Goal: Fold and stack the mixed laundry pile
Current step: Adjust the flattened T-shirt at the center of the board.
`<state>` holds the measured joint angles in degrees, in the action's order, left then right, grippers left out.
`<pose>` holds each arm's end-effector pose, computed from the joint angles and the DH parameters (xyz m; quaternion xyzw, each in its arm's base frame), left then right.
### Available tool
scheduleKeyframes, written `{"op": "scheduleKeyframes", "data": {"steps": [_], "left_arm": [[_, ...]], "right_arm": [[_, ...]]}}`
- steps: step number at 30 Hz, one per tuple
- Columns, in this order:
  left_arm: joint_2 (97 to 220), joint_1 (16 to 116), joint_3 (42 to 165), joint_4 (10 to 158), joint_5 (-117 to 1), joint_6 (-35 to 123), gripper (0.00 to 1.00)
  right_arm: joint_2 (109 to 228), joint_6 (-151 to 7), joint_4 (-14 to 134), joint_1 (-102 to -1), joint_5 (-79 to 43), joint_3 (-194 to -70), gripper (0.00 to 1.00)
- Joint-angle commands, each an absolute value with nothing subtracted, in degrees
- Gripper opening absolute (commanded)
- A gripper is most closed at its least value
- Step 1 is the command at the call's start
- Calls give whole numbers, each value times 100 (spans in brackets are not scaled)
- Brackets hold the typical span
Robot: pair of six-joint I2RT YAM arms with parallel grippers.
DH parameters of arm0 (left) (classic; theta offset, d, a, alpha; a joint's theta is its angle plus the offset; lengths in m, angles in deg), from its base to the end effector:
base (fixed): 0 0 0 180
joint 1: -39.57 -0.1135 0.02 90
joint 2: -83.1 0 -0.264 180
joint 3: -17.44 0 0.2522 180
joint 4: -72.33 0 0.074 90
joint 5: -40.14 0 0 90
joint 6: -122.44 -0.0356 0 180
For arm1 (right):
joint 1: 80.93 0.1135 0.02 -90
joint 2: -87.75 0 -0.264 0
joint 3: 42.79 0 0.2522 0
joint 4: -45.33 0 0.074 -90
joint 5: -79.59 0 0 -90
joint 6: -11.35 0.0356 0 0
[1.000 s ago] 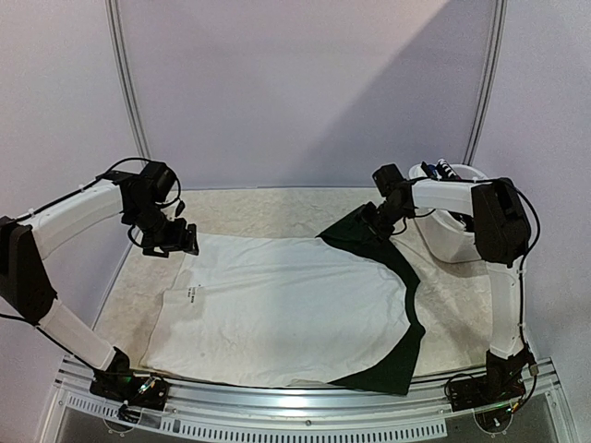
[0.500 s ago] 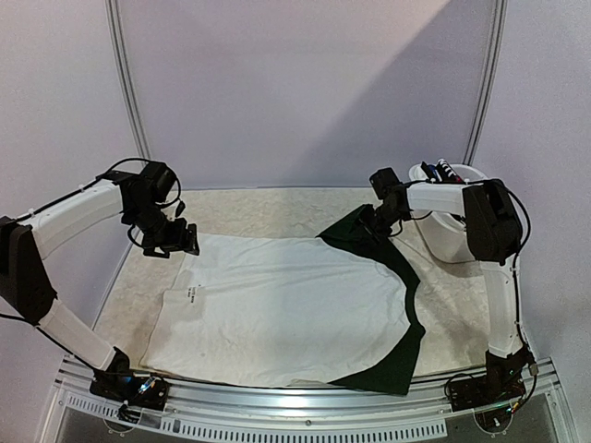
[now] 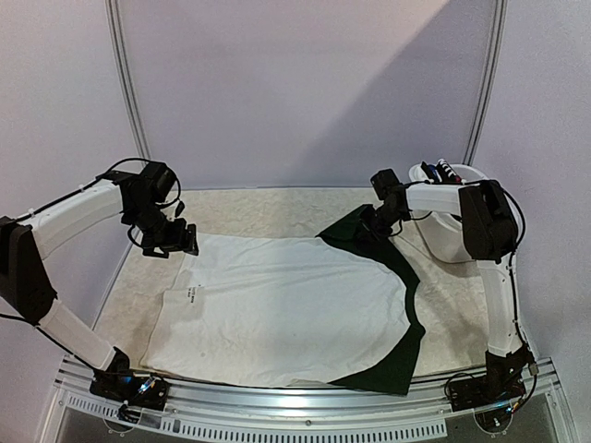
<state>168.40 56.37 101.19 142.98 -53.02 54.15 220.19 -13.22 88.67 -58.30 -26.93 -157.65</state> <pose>0.2713 -0.0840 0.2655 -0.0380 0.9869 -0.0767 0.1370 0.4494 0.1983 0.1377 0.3159 0.9050 0.2727 0.0820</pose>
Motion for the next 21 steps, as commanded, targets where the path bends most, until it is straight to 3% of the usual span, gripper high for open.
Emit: {"op": "scheduleKeyframes", "data": {"steps": [1,4,13,21], "left_arm": [[16849,5584,10210,14368,-5232,5458,86],[16886,5592,10233,14370,-5224,5445,86],[17058,5574,10368,14375,-5206,5394,86],[17221,5532,10511,14472,-5189,5342,86]], "right_arm": [[22158,-1428,9112,-5857,-2554,-16035,8],[22135,-1519,9245,-5860,-2490,-16247,0],[22422,-1885,9380,-5755,-2501,-17291,0],[23144,-2279,8591,-5572,-2983,-18263,0]]}}
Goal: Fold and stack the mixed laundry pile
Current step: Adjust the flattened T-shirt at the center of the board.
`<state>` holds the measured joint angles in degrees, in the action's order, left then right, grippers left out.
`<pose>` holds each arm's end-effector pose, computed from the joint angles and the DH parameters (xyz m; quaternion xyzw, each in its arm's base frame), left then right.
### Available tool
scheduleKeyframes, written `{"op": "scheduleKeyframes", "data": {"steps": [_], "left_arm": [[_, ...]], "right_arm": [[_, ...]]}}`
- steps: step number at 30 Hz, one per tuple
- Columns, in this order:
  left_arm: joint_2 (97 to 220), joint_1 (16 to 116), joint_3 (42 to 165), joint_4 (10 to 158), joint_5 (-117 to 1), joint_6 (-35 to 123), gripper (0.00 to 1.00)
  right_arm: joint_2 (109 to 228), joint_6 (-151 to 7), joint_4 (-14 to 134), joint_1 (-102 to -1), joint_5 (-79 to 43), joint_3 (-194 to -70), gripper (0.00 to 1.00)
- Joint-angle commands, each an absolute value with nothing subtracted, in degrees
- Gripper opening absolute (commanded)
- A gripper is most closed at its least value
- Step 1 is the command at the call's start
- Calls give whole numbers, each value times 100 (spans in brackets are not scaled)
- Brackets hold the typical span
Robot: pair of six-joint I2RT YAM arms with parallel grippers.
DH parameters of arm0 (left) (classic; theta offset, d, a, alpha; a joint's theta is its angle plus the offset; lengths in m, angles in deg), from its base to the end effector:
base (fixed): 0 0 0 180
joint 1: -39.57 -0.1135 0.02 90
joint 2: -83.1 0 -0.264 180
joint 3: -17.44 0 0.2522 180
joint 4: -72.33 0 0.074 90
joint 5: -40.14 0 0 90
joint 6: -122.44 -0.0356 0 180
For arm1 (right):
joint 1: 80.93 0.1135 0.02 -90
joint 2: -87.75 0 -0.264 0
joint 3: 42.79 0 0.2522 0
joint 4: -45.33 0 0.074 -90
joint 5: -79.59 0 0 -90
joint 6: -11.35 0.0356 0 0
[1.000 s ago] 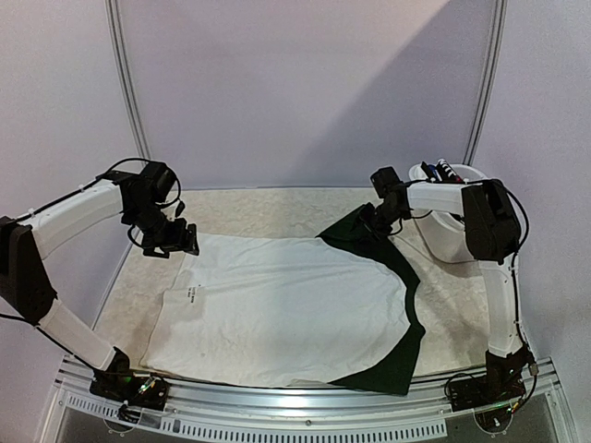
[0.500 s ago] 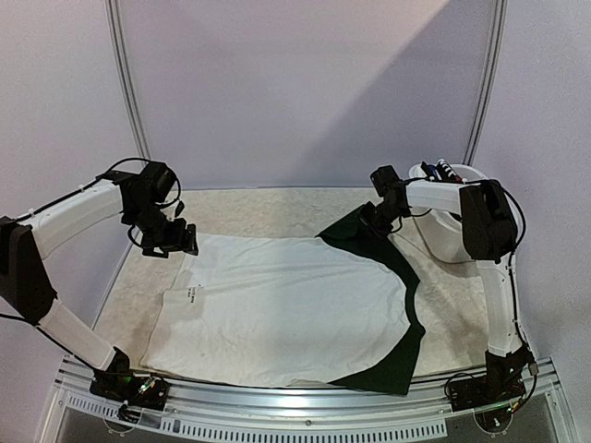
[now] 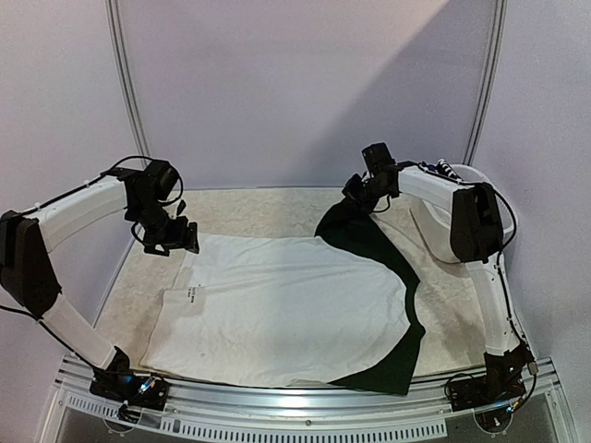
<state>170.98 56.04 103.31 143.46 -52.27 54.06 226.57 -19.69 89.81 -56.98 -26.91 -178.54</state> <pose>0.2816 -0.0848 0.2636 -0.0414 0.9881 -0.0675 0.1318 0.4926 0.2299 0.1940 0.2279 0.8954 0.3374 0.1800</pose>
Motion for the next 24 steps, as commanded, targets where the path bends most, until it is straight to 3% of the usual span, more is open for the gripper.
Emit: {"op": "scheduleKeyframes", "data": {"steps": [1,16,18,22,24], "left_arm": [[17242,5531,10538,14501,-5176,5324,86],[17659,5479,11086,14878,-5028,5360,85],[17699,5457,11140,14909,-5021,5383,85],[17809,5412,11224,14919,-5074,5460,85],[17906,5409,11287,14911,-5149,5508,85]], "right_arm": [[23313,-2302,8537,-5559,-3040,-18417,0],[24478,-2342,7263,-5518,-3606,-19477,1],[24630,-2382,7062,-5510,-3787,-19662,11],[24668,-2588,6930,-5521,-3869,-19855,47],[24576,-2703,6975,-5559,-3842,-19877,58]]}}
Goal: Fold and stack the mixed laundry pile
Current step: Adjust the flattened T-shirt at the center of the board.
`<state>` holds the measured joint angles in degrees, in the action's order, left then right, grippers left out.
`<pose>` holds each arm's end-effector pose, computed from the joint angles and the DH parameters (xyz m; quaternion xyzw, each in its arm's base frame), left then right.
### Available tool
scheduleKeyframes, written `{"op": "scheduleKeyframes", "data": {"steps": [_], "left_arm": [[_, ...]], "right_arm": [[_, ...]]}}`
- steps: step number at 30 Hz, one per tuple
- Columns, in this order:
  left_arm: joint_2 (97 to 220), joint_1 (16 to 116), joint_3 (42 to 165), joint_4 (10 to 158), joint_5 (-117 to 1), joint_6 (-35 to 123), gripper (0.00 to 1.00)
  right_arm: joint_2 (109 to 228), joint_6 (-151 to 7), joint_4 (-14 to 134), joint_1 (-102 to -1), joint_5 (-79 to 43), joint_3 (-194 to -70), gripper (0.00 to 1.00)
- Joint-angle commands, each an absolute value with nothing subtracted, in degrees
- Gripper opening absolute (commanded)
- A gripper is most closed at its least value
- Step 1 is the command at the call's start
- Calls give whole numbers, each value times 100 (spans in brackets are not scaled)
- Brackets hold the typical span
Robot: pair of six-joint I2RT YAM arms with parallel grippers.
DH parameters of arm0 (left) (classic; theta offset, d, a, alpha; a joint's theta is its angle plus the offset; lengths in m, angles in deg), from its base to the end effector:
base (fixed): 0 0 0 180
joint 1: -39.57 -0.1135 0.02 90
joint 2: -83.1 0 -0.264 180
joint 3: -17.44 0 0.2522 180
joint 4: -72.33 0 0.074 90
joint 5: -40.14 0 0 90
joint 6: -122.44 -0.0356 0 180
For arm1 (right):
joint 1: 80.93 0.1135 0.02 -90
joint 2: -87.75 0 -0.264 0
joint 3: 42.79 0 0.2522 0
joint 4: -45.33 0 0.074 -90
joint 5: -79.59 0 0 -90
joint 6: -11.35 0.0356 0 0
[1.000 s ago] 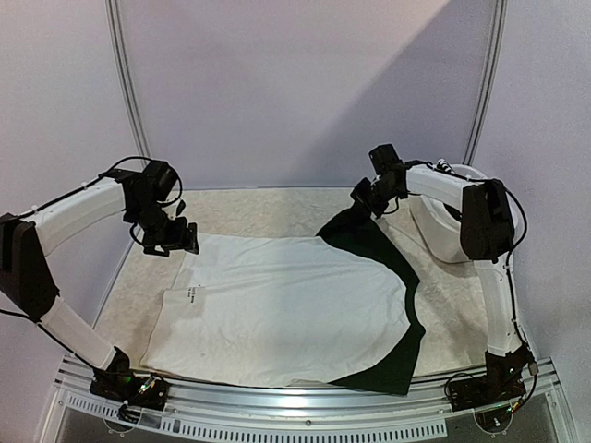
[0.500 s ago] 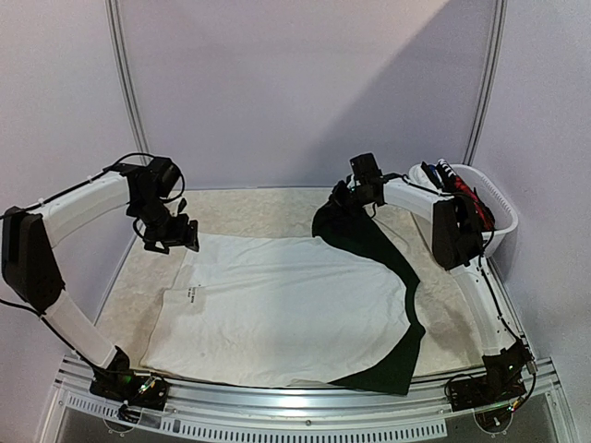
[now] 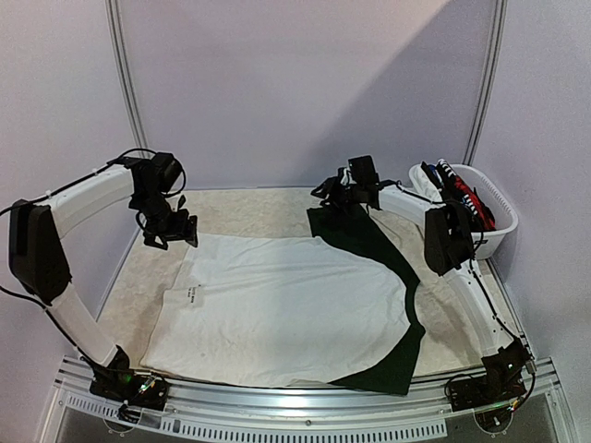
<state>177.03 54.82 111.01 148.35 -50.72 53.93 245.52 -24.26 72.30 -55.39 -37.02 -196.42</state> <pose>0.3048 -0.0837 0.2688 -0.0532 0.9915 -0.0444 0.1102 0.5404 0.2759 0.1405 0.1015 0.8489 0.4609 0.2379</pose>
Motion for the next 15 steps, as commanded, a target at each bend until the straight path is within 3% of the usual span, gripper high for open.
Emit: {"op": "scheduleKeyframes", "data": {"steps": [1,6,15], "left_arm": [[17967,5412,11326,14911,-5186,5529,85],[18279,5415,11519,14735,-5427,5672,85],[19016,5448,11783,14372,-5788,5789,84]], "right_arm": [[24456,-2754,7047,-5593,-3799,-19876,61],[23778,-3306,7905,-5777,-3496,-19664,67],[21601,-4965,10150,-5828,-1913,-17820,68]]}}
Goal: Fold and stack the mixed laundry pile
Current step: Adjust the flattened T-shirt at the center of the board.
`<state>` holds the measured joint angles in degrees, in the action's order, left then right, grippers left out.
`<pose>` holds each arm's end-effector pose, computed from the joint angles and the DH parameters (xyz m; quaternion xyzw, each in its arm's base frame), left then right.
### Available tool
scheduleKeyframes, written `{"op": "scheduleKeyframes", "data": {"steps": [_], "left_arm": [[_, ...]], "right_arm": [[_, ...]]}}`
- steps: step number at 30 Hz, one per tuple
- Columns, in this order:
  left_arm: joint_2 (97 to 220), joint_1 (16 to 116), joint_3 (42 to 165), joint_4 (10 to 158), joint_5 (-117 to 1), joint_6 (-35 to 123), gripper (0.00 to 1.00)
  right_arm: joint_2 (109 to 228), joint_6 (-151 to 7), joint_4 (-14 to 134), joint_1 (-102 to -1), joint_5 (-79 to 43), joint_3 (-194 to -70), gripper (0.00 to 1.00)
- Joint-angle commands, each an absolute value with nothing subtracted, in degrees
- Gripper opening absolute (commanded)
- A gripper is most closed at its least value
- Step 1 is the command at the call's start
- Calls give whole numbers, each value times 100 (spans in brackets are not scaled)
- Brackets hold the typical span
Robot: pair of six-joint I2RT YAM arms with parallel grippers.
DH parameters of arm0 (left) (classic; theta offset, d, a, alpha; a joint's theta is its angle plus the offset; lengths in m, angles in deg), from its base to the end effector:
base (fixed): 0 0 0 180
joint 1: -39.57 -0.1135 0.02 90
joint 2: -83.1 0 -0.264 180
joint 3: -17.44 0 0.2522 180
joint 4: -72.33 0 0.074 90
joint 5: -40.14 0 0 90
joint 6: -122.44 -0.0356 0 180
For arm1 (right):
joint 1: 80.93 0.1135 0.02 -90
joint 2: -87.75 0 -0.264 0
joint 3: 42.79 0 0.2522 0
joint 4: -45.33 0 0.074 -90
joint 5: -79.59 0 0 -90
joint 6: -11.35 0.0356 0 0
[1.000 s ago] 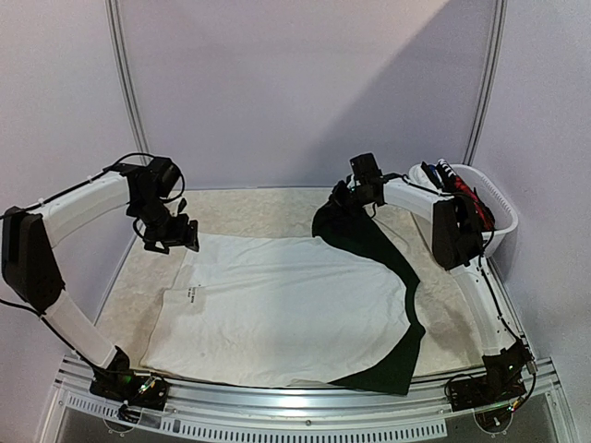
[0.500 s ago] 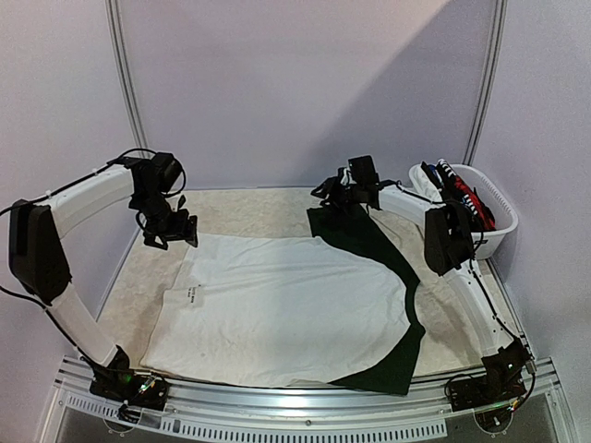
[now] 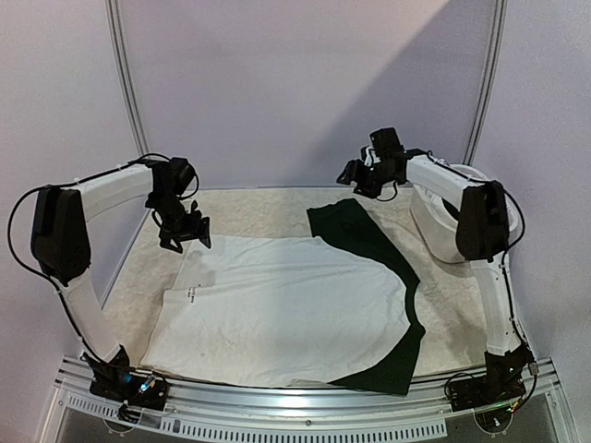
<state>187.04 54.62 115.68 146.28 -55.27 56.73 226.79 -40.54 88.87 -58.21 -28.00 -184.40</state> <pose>0.3412 -0.0952 0.2370 -0.0759 0.9919 -0.0746 0.0690 0.5058 0.2234 0.2271 0.0575 0.8996 0.3276 0.2832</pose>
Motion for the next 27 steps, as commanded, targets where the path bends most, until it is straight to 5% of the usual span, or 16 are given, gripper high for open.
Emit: {"op": "scheduleKeyframes", "data": {"steps": [1,11,27], "left_arm": [[19110,5448,11812,14322,-5839,5812,84],[19949,5571,12173,13951,-6172,6047,82],[20855,5635,12529,13707,-6464,6428,80]], "right_arm": [[21476,-5040,10364,-5834,-1810,-17572,67],[21038,-5007,11455,-5817,-1942,-16465,64],[22055,-4921,11870,-5856,-2336,-16783,61]]}}
